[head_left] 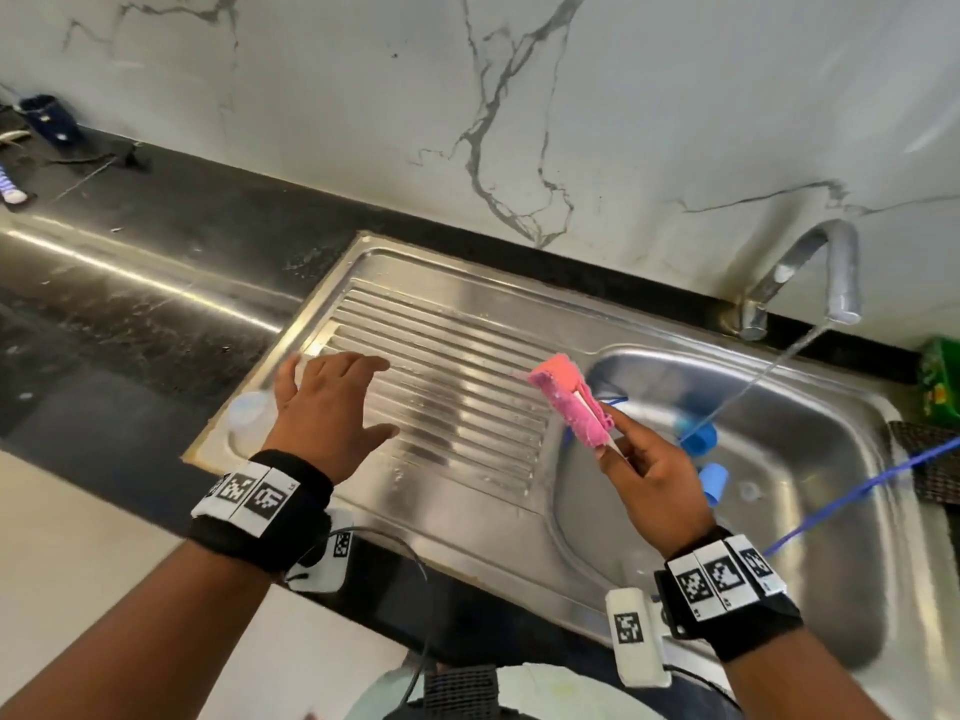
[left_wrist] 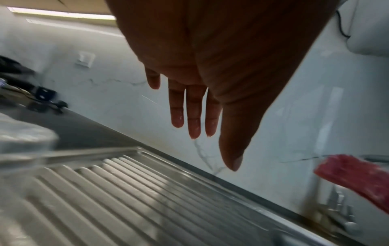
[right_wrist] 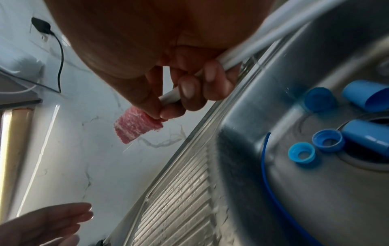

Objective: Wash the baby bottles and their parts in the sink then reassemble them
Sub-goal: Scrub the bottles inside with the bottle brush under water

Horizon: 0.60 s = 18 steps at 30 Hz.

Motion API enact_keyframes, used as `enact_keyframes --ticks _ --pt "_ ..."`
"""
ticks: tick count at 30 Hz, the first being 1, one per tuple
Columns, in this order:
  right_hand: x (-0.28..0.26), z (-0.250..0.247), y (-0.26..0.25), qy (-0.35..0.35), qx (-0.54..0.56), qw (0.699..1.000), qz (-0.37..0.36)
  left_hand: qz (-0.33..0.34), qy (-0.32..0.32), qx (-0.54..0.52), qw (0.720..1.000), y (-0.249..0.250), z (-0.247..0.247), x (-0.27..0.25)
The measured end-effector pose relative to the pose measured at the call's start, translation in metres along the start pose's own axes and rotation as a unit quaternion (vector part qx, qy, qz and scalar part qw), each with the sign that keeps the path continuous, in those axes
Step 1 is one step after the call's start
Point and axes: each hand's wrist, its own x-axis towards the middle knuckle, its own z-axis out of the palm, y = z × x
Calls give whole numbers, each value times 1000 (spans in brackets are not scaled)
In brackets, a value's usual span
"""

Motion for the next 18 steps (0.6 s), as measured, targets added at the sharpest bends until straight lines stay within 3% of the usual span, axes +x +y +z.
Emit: enact_keyframes --ticks 8,13,18 --pt "-31 -86 25 90 27 994 51 145 -31 -97 984 144 40 34" --pt "-64 -140 58 142 12 984 108 241 -114 -128 955 238 77 38" --pt "-89 -174 84 195 3 973 127 295 -251 -121 914 318 123 37"
